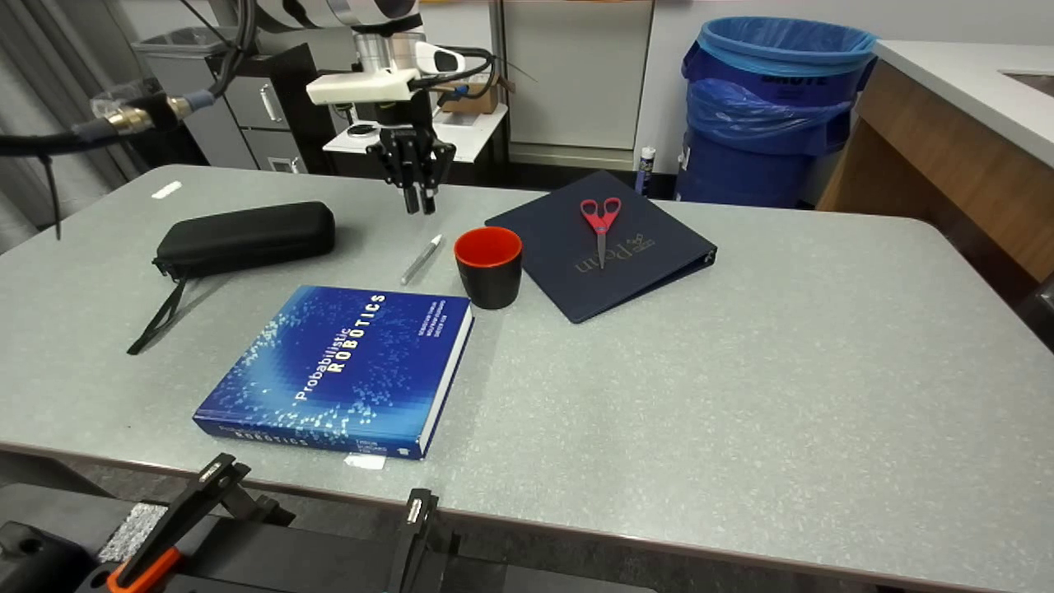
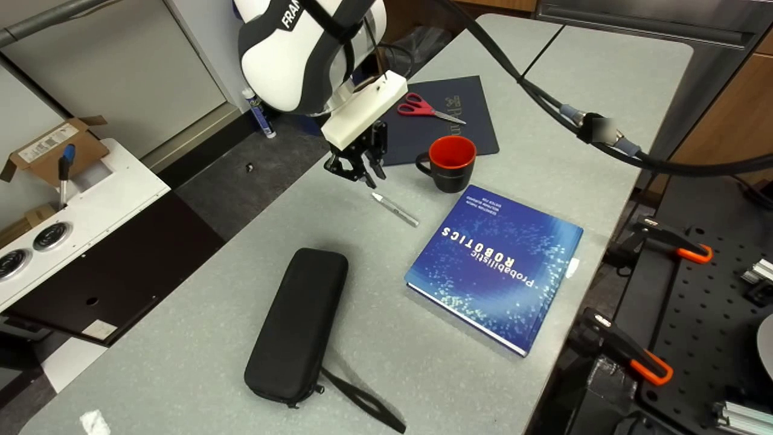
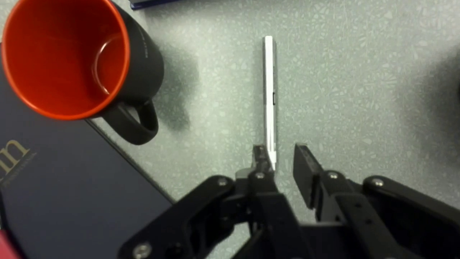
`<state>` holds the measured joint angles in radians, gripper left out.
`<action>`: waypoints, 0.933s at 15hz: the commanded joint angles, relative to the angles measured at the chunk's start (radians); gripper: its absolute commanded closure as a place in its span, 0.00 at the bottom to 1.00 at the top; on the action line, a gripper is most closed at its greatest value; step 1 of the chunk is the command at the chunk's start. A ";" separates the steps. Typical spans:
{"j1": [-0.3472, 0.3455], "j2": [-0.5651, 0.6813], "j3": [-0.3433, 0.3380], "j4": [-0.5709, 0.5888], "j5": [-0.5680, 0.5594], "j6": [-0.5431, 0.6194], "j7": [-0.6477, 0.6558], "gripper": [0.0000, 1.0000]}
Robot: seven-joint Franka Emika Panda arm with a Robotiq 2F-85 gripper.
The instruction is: Remove the pen from the mug cup
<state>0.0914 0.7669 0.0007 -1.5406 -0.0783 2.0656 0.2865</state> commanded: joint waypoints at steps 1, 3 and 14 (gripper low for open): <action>0.019 0.030 -0.024 0.062 0.004 -0.020 0.012 0.42; 0.016 0.030 -0.025 0.067 0.006 -0.021 0.009 0.27; 0.010 0.009 -0.029 0.039 0.009 -0.003 0.005 0.00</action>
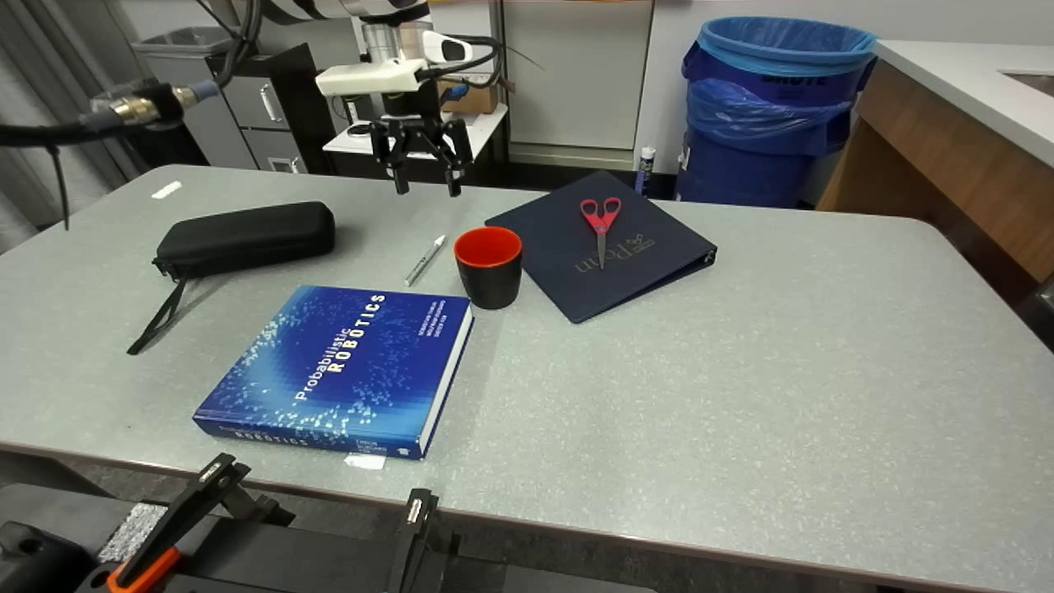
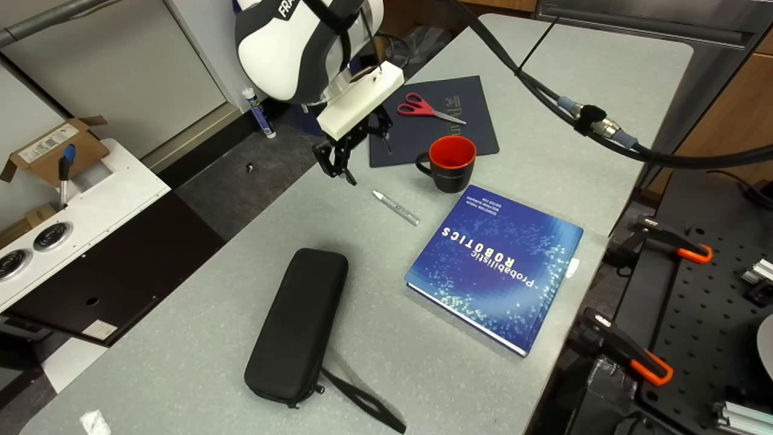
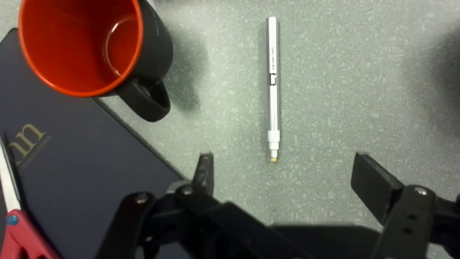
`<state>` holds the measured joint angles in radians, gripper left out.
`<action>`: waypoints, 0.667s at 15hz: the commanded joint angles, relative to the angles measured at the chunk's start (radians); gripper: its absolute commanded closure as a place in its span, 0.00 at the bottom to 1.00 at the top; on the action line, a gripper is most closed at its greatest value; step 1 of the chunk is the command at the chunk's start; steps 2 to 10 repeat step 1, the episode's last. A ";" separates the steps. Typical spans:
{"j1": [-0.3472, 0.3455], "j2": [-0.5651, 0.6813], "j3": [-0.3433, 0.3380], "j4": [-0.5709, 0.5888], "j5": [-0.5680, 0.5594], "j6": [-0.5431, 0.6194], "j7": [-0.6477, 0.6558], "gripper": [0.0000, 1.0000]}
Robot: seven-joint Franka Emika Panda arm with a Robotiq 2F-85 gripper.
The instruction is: Remove the pen from the mug cup
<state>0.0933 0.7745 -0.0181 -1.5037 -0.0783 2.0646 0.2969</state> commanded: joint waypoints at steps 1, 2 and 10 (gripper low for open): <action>0.009 0.001 -0.011 0.003 0.009 -0.002 -0.005 0.00; 0.009 0.001 -0.011 0.003 0.009 -0.002 -0.005 0.00; 0.009 0.001 -0.011 0.003 0.009 -0.002 -0.005 0.00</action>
